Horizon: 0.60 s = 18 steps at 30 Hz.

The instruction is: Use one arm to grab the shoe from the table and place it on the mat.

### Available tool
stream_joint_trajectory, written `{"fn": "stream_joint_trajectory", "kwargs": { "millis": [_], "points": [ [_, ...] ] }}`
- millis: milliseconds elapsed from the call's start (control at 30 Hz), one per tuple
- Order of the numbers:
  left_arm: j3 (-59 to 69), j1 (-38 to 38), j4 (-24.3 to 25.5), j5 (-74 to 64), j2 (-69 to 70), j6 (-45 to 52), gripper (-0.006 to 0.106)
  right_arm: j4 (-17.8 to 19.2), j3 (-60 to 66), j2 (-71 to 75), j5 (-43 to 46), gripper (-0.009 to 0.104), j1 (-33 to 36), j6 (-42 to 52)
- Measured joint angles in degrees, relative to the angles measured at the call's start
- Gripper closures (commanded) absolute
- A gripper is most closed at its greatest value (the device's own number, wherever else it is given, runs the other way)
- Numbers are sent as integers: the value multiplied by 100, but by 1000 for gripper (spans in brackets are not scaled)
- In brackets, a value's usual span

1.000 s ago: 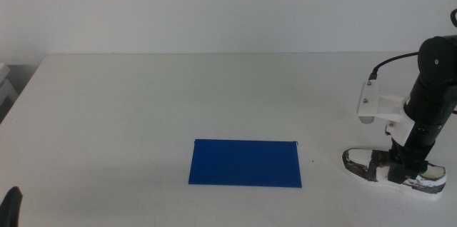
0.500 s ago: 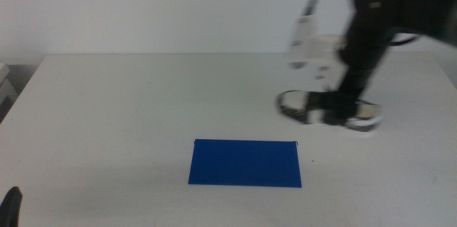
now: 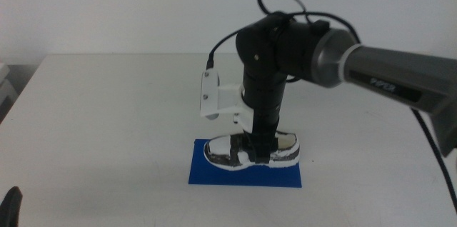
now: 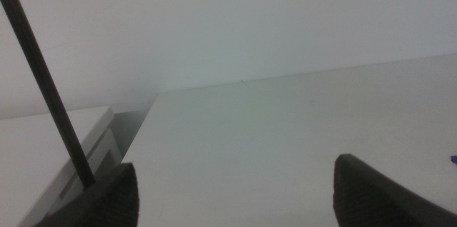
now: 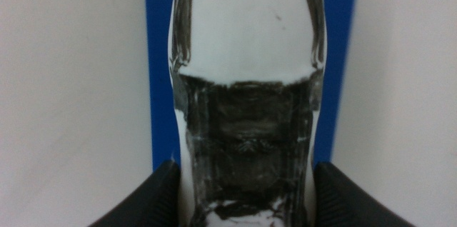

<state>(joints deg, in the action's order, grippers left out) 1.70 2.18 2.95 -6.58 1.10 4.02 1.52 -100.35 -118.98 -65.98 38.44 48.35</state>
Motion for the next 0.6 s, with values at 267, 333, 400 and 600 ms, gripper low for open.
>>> {"fn": "stream_joint_trajectory", "kwargs": {
  "millis": [267, 333, 400, 600],
  "points": [
    [0, 0, 0, 0, 0, 0, 7, -118, 0, -272, 139, 99, 12, 0],
    [0, 0, 0, 0, 0, 0, 7, -152, 0, -306, 201, 99, 12, 0],
    [0, 0, 0, 0, 0, 0, 7, -152, 0, -328, 226, 99, 12, 0],
    [0, 0, 0, 0, 0, 0, 7, -152, -8, -349, 281, 50, 12, -175]
  ]
}}
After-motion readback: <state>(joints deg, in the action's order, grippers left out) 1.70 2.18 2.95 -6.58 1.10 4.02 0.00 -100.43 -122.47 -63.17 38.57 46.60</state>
